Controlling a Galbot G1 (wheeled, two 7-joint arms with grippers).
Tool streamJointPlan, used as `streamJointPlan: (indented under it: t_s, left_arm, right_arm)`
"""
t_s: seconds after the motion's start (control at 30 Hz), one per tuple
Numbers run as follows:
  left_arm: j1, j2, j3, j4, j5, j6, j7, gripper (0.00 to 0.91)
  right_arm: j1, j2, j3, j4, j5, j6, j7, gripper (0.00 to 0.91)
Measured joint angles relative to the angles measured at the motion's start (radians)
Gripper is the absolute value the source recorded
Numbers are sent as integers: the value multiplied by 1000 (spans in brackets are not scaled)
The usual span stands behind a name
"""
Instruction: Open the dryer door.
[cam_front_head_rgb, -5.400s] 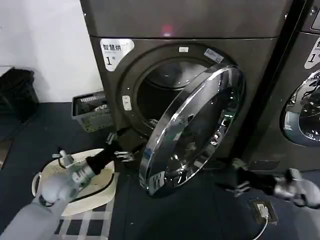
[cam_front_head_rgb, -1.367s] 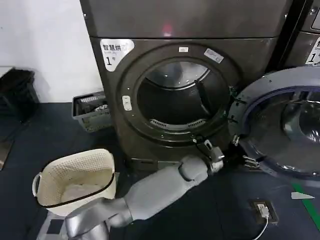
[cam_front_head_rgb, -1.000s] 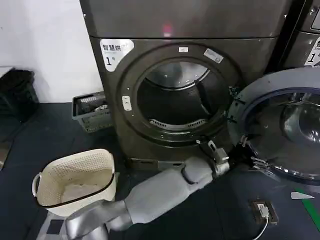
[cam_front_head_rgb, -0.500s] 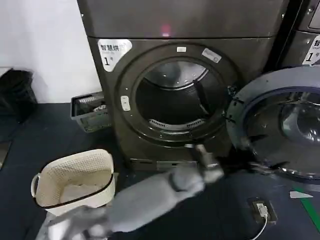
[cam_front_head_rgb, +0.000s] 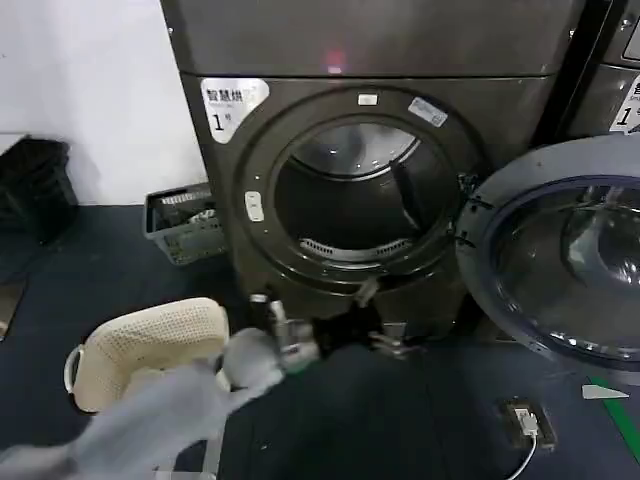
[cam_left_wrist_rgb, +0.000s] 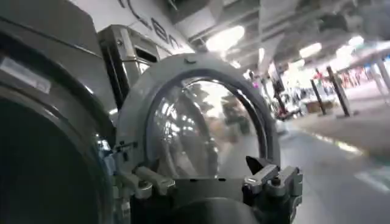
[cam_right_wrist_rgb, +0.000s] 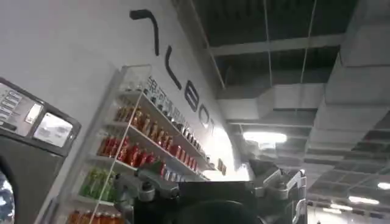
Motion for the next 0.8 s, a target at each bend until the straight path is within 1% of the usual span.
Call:
streamJointPlan:
  t_s: [0.17,0.27,0.4,0.47,0.53,0.63,0.8]
  left_arm:
    - [50,167,-60,-55,64,-12,123,907]
    - [100,255,-126,-65,129,-23,201,907]
    - [179,347,-225,-62,226,13,275,907]
    - [223,387,-285,-60,246,44,305,907]
    - [258,420,-336,-55,260,72,315,907]
    - [310,466,-408,-24,274,140,302,907]
    - [359,521,-479,22,272,237,292,907]
  right_arm:
    - [14,-4,0,1,-30,7,-5,907]
    - [24,-9,-3,1,-38,11,-10,907]
    - [34,-16,-3,-1,-42,11,-10,907]
    - [37,-16,-6,0,-49,11,-14,907]
    - [43,-16,-11,2,-53,12,-16,907]
    - [49,-16,-16,2,-56,14,-16,907]
    - [49,-20,-8,1,-62,16,-18,907]
